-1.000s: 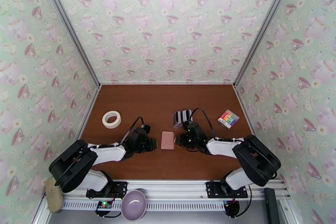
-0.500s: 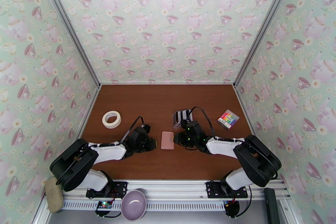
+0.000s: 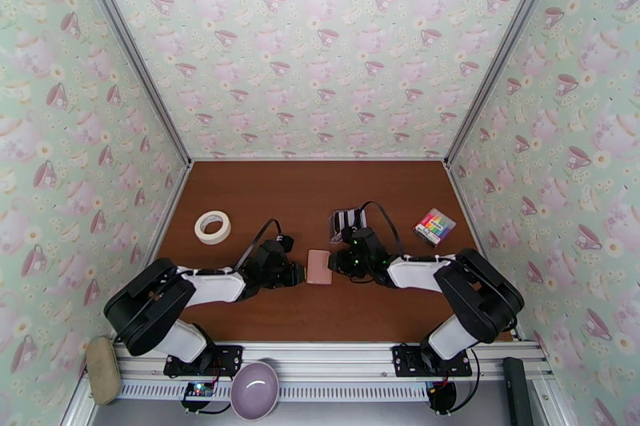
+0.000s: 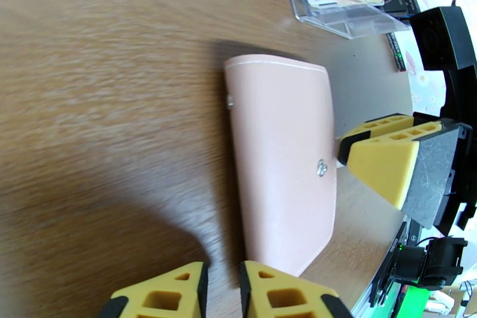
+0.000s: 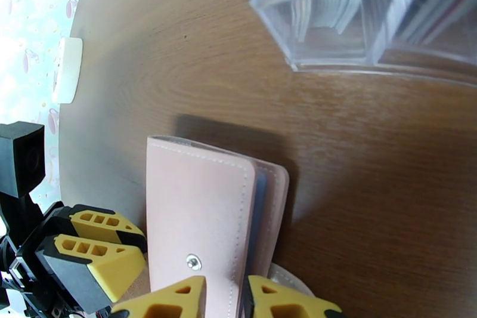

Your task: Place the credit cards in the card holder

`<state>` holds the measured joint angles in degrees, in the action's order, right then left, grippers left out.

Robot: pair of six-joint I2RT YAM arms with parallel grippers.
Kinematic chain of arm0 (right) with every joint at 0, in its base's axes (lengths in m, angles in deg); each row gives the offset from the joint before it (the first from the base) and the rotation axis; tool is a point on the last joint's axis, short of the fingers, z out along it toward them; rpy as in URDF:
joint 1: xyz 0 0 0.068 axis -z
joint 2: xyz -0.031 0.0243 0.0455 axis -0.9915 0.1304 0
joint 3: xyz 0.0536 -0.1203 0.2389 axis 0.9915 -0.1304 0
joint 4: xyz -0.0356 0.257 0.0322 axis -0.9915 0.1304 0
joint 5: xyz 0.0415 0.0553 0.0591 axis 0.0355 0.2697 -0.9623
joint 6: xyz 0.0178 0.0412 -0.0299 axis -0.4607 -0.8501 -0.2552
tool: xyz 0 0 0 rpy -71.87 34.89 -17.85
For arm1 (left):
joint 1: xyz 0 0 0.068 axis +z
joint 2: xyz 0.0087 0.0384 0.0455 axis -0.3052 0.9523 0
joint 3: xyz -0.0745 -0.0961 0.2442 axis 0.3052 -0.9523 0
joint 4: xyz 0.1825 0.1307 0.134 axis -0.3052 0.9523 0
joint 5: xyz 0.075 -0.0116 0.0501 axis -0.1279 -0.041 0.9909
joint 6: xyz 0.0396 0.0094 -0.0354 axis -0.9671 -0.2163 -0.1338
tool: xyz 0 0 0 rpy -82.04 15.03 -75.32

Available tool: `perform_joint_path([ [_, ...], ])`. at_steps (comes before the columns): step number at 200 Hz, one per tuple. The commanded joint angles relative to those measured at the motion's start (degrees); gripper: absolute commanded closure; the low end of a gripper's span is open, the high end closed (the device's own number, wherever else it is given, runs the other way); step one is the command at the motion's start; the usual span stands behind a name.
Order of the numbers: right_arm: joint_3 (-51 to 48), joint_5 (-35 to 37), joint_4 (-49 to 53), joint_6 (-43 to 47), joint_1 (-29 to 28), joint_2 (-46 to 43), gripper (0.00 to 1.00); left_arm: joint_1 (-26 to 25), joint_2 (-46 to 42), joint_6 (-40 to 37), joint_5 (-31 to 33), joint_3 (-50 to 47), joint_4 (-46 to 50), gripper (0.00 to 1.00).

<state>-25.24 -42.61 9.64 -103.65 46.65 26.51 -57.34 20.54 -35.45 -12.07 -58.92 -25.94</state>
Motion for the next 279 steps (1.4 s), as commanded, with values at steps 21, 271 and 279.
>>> perform_joint_path([
  [21,1.6,-0.4,0.0,-0.7,0.2,1.1,0.76,-2.0,2.8,-0.3,-2.2,0.8,1.4,0.77],
  [271,1.2,2.5,2.5,-0.8,0.2,0.4,0.70,-3.6,3.0,1.6,5.3,2.1,6.9,0.80],
  [279,1.2,2.1,2.1,-0.9,0.1,0.4,0.70,-3.5,3.1,1.7,5.4,2.1,7.1,0.80],
])
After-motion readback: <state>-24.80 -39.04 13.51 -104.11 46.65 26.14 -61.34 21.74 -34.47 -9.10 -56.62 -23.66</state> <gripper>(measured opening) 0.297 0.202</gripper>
